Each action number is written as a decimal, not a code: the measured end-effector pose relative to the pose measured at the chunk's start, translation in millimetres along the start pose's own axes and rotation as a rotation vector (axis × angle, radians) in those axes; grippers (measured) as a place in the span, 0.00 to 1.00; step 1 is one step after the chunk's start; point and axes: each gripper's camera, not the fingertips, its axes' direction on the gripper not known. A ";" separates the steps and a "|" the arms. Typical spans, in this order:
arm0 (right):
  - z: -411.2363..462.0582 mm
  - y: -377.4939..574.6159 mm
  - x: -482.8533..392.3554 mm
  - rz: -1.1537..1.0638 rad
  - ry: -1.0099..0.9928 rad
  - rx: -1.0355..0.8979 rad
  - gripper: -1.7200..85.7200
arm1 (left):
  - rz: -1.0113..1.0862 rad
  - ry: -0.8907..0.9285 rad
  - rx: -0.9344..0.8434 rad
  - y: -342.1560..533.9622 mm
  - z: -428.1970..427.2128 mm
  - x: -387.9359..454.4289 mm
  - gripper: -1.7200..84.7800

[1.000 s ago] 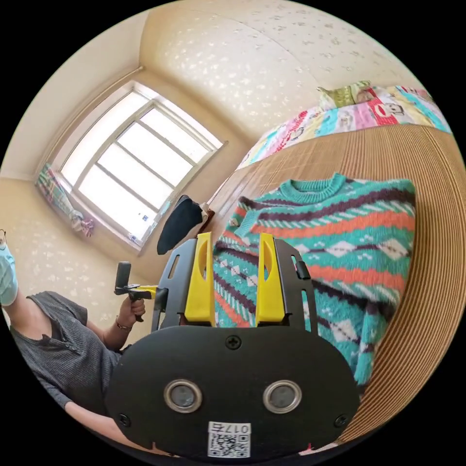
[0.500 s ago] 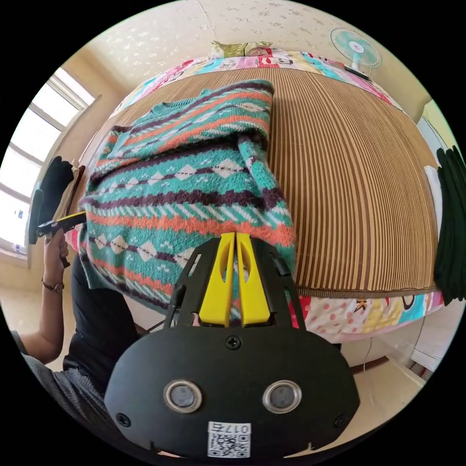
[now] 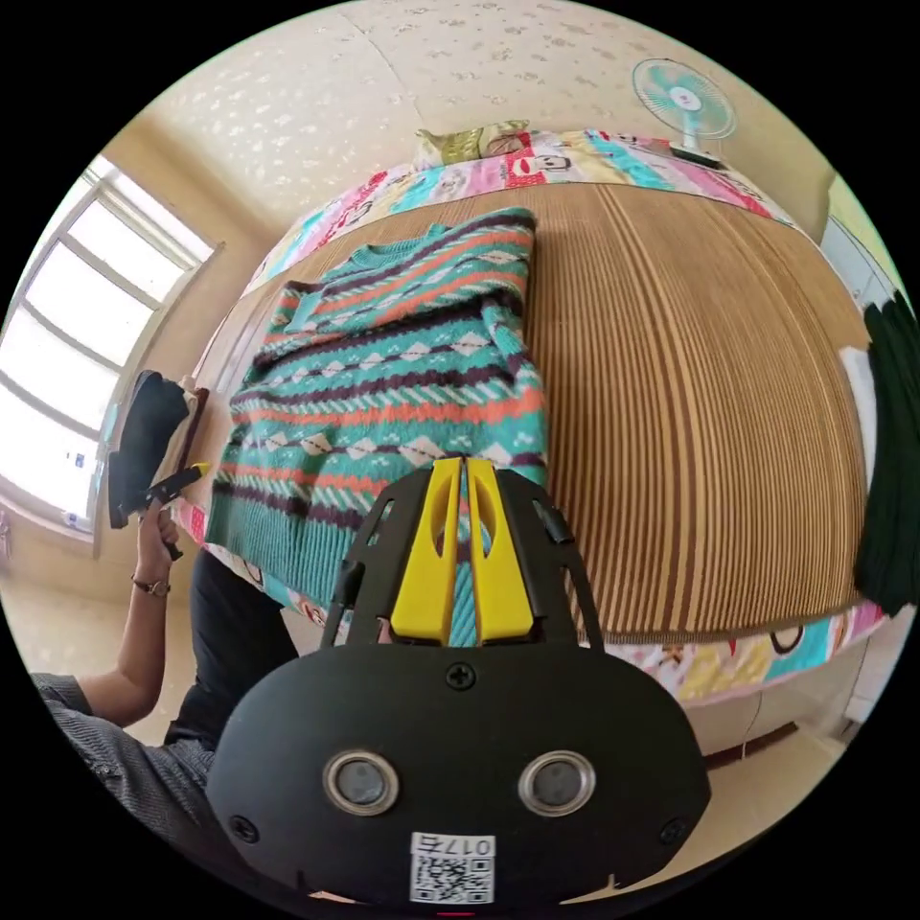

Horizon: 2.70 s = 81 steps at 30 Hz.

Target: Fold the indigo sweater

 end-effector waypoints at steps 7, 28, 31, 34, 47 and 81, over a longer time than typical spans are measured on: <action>-59.4 120.0 57.2 0.190 -0.027 0.098 0.14 | -0.039 0.415 -0.045 87.6 -33.3 -29.8 0.15; -226.6 162.4 199.7 0.232 -1.108 0.273 0.06 | 0.195 1.085 0.141 145.4 -233.3 -106.8 0.06; -284.0 164.7 207.1 0.022 -1.353 0.353 0.05 | 0.356 1.216 0.321 156.0 -296.6 -86.9 0.06; -332.2 176.6 209.8 -0.142 -1.528 0.460 0.05 | 0.506 1.309 0.475 168.4 -351.7 -79.5 0.03; -290.8 133.1 207.1 0.102 -1.396 0.430 0.05 | 0.101 0.982 0.334 173.8 -279.8 -63.2 0.11; -17.4 -52.0 156.3 0.320 -0.548 0.436 0.05 | 0.426 0.082 0.054 63.0 -10.7 169.2 0.07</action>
